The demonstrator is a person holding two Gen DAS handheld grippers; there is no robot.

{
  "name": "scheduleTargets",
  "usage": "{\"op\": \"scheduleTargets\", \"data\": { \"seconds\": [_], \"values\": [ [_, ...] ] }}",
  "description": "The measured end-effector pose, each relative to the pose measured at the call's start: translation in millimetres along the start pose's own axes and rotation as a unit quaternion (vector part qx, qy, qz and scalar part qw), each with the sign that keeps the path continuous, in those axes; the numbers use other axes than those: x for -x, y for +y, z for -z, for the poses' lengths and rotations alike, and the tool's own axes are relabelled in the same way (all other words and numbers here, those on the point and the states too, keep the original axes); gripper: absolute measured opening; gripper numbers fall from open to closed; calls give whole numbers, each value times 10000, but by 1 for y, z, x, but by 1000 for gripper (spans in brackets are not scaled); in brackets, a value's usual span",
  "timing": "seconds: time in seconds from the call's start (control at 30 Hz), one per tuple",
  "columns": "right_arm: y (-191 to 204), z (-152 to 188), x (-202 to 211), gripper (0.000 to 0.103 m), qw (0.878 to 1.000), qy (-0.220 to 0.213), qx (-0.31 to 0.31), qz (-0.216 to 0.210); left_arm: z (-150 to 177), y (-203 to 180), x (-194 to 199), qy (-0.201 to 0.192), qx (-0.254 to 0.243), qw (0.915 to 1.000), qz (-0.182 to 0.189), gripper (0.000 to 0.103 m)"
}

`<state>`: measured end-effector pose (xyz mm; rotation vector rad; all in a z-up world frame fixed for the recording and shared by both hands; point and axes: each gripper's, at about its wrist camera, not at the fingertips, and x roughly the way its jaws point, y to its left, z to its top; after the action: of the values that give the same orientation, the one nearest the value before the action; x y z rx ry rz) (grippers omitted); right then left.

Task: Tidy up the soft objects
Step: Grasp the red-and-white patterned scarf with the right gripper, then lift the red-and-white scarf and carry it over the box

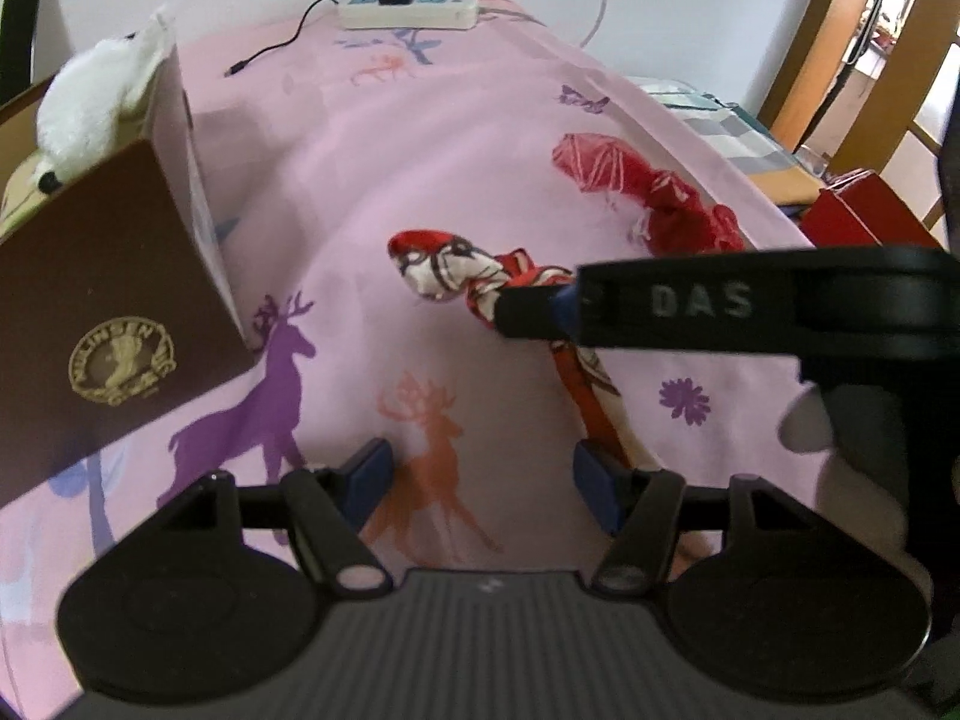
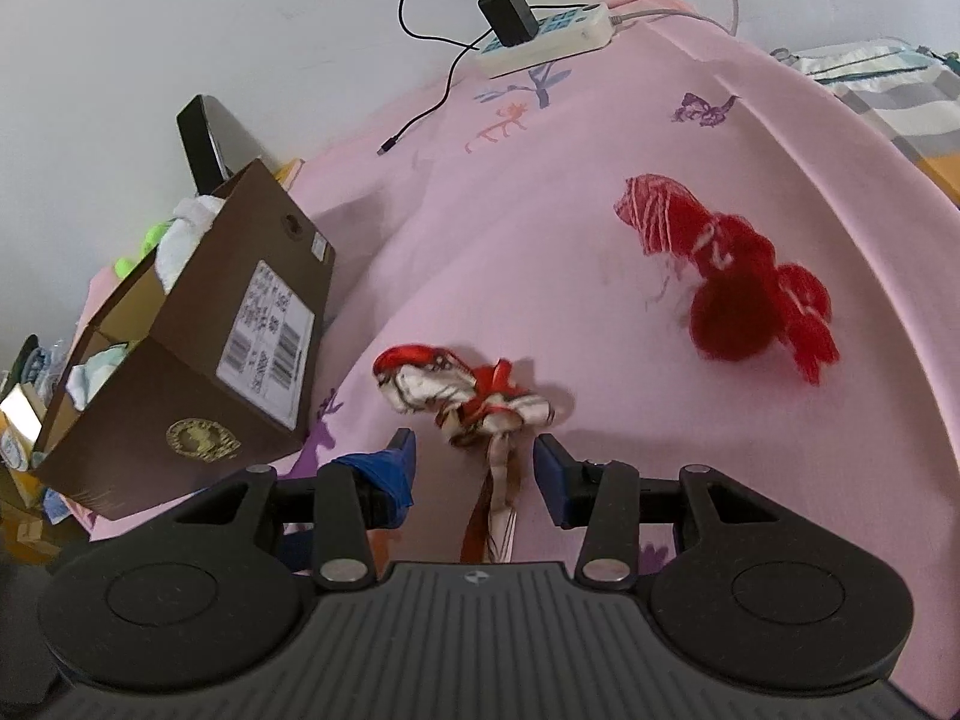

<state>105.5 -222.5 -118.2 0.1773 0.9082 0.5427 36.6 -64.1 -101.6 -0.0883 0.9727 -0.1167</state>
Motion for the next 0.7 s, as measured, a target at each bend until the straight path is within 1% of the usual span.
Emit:
{"op": "scheduleTargets", "data": {
  "seconds": [0.13, 0.23, 0.33, 0.4, 0.5, 0.63, 0.7],
  "values": [
    [1, -4, -8, 26, 10000, -26, 83, 21, -3, 3, -3, -52, -90, 9999, 64, 65],
    [2, -7, -13, 21, 9998, -35, 180, -12, -7, 4, -5, -77, -130, 9998, 120, 65],
    [5, -9, -17, 12, 9996, -20, 289, -23, -13, 7, -9, -123, -126, 9997, 186, 65],
    [5, -10, -18, 1, 9997, 29, 185, -126, -17, 7, -13, -169, -159, 9995, 202, 65],
    [3, -10, -18, 0, 9998, 47, 6, -191, -22, 7, -18, -231, -267, 9992, 193, 65],
    [-4, -12, -17, 0, 9978, 169, -382, -514, -25, 8, -20, -289, -371, 9983, 355, 65],
    [-8, -11, -15, 0, 9935, 261, -629, -910, -25, 8, -21, -321, -421, 9976, 437, 65]
  ]
}}
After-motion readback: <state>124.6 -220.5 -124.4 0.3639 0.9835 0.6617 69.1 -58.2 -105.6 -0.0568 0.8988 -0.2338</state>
